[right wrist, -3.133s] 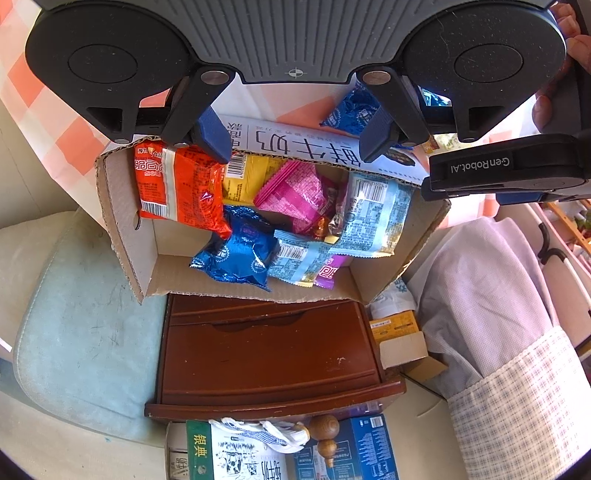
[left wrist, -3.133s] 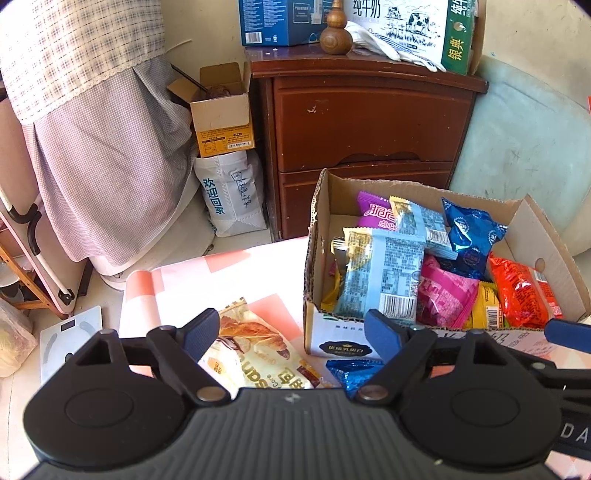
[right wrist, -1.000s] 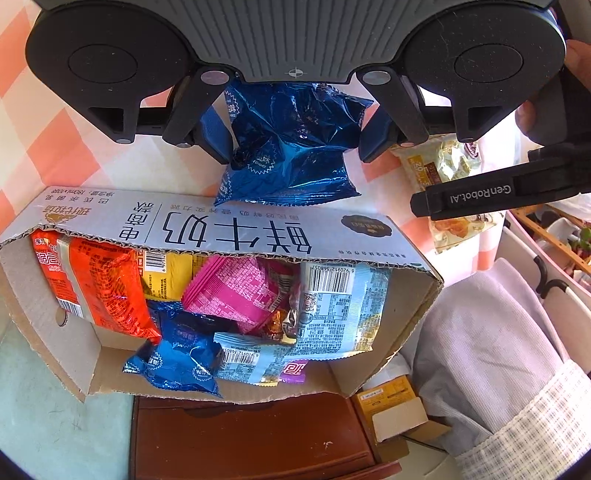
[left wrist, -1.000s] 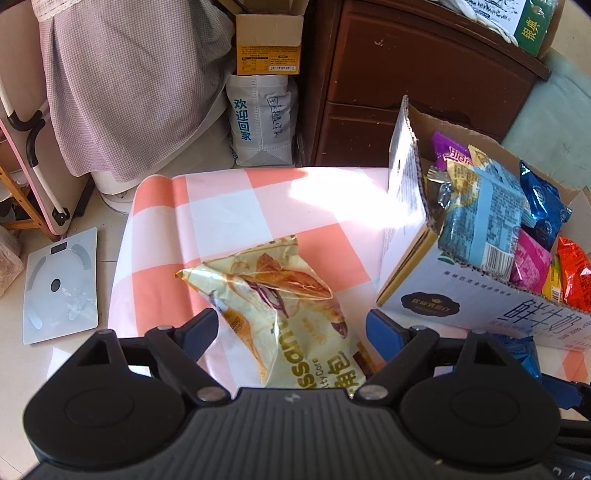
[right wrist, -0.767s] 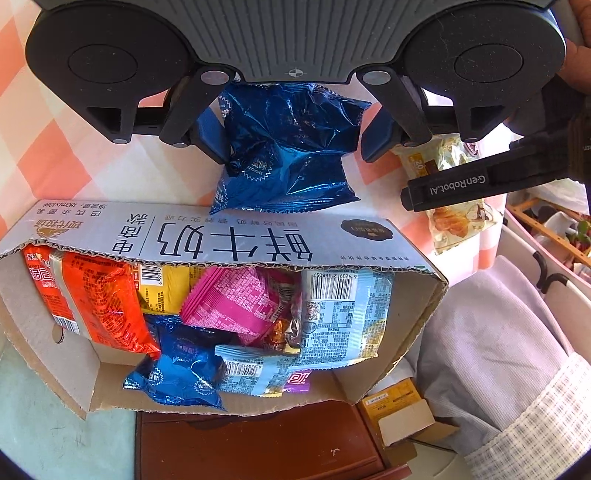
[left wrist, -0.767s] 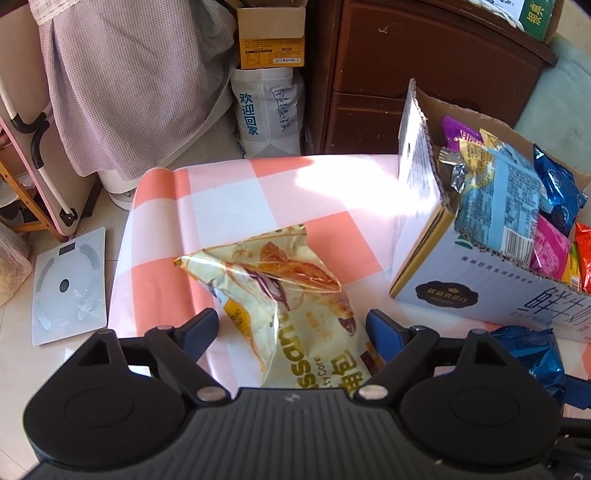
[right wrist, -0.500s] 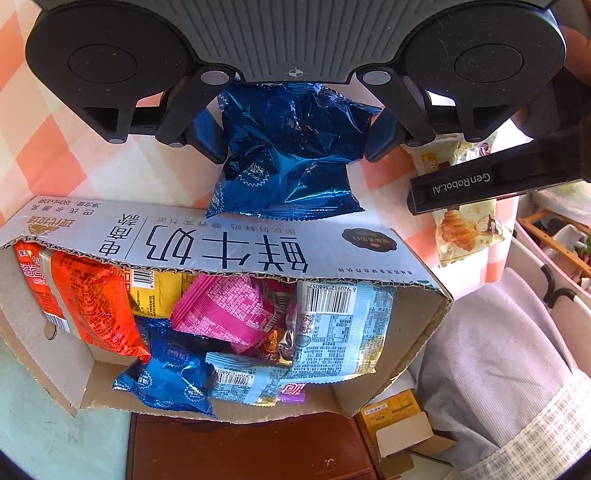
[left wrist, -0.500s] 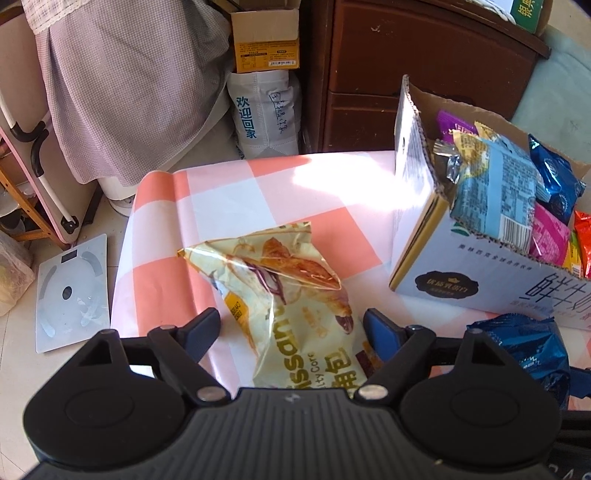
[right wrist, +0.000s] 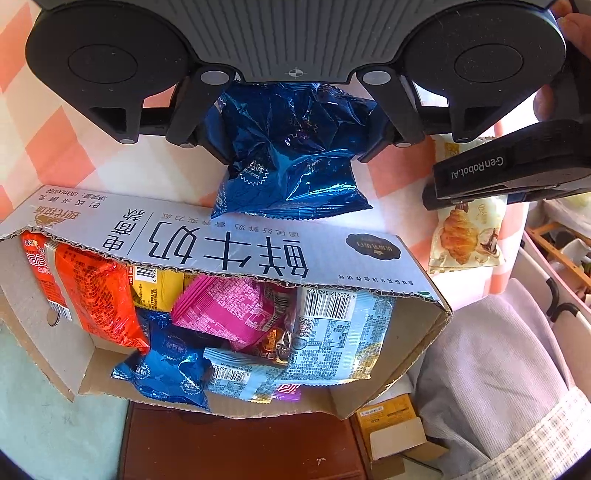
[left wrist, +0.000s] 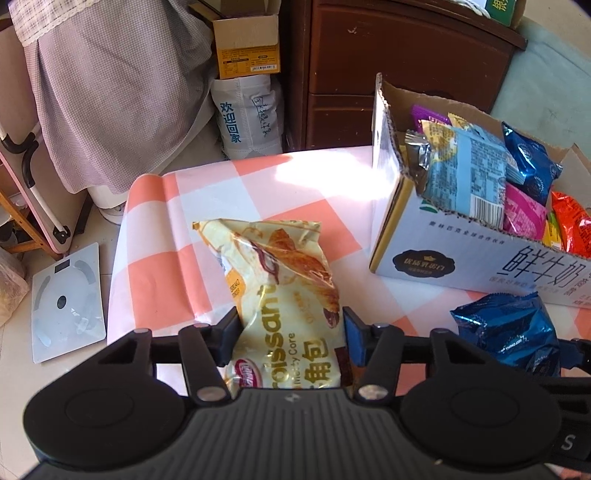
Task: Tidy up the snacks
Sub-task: 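Close right gripper on dark blue foil bag while left gripper grasps croissant bag, then carry dark blue foil bag and croissant bag over the cardboard box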
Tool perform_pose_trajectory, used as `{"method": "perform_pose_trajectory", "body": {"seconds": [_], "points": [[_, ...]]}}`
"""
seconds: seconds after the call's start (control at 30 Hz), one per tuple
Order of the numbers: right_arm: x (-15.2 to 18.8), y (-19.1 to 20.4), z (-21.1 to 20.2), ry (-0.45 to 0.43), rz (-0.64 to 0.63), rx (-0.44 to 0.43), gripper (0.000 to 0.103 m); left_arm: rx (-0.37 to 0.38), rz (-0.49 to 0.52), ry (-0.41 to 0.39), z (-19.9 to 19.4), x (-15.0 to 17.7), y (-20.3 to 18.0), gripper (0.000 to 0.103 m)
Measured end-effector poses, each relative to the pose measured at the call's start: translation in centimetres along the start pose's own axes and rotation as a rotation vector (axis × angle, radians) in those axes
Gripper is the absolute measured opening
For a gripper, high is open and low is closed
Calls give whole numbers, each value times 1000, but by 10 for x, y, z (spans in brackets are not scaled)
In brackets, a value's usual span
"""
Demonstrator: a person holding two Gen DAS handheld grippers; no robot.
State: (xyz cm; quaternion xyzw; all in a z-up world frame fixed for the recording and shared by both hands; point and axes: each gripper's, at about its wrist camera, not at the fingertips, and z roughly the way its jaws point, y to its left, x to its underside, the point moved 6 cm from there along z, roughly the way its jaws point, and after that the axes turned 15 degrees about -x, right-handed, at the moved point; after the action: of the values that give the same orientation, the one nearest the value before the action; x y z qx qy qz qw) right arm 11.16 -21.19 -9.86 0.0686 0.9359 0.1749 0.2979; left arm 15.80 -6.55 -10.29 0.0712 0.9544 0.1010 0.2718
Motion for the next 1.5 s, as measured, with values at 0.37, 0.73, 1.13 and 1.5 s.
{"method": "perform_pose_trajectory", "body": {"seconds": [0.37,0.73,1.13,1.5], "points": [[2,2,-16,-22,-42,-23,71,-18,16,2,-7,8,5,53],[4,1,-34,-50,-68,-60,71,-6,-10,-59,-36,9,8,53],[7,-1,-60,-86,-96,-85,71,18,-43,-68,-57,20,1,53],[-3,-7,-90,-165,-102,-91,71,58,-57,-162,-91,0,-15,53]]}}
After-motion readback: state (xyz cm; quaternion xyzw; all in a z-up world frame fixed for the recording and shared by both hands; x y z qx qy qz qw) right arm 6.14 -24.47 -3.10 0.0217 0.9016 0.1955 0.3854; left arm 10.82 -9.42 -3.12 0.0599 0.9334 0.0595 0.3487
